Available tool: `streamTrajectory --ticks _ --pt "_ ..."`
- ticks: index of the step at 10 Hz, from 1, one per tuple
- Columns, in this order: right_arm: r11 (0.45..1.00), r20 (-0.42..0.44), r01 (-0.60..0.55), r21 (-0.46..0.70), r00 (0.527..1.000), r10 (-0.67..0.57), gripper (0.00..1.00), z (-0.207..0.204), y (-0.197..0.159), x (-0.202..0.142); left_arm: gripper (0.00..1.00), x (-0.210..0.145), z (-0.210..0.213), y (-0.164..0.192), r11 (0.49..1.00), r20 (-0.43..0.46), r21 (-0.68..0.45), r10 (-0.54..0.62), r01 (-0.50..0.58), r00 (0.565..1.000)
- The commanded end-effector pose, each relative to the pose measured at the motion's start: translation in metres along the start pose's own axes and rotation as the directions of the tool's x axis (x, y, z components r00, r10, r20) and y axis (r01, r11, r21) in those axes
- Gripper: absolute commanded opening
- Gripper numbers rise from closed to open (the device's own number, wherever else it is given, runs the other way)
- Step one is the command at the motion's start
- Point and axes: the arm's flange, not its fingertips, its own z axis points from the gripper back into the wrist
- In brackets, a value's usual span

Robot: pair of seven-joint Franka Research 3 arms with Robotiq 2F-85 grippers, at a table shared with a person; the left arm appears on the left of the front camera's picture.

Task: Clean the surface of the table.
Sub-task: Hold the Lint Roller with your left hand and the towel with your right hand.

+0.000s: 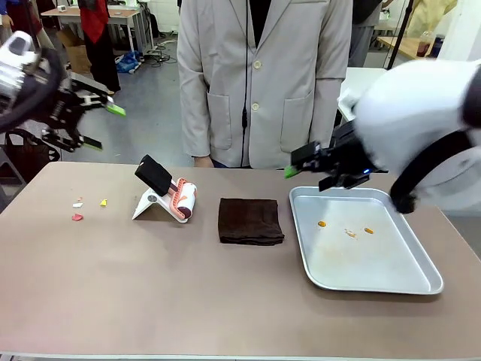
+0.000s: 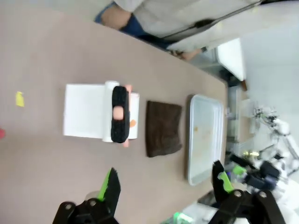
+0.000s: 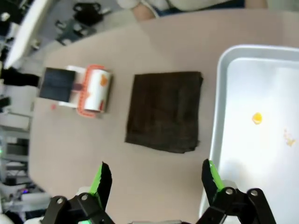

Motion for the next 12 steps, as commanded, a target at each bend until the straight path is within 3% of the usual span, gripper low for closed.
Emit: streamTrajectory --ticks 1,4,5,8,9,10,12 --pt "0.997 -0.027 0.032 -0.069 0.999 -0.034 1.00 -0.034 0.005 0.008 1.00 0.008 -0.009 -0.004 0.993 -0.041 0.106 -0.039 0.043 0.998" --pt "0.998 -0.100 0.051 -0.033 0.994 -0.054 1.00 -0.031 -0.011 0.000 1.00 0.005 -0.021 -0.004 0.989 -0.082 0.101 -0.104 0.112 0.991" --pt "0.998 -0.064 0.007 -0.070 0.998 -0.011 1.00 -0.046 -0.009 -0.006 1.00 0.001 -0.026 0.000 0.989 -0.078 0.117 -0.084 0.093 0.993" --pt "0.998 -0.087 0.005 -0.056 0.996 -0.010 1.00 -0.045 -0.013 -0.003 1.00 0.001 -0.026 -0.002 0.988 -0.085 0.112 -0.093 0.103 0.992" --pt "0.986 -0.174 -0.062 -0.153 0.984 0.034 1.00 -0.053 -0.001 0.006 1.00 0.001 -0.031 -0.006 0.978 -0.078 0.164 -0.116 0.128 0.990" --pt "0.975 -0.267 -0.141 -0.171 0.959 0.092 1.00 -0.072 0.017 0.019 1.00 0.008 -0.040 -0.011 0.979 -0.101 0.144 -0.130 0.144 0.986" --pt "0.961 -0.358 -0.142 -0.237 0.933 0.049 1.00 -0.106 0.040 0.054 1.00 0.019 -0.069 -0.015 0.970 -0.113 0.190 -0.132 0.152 0.985"
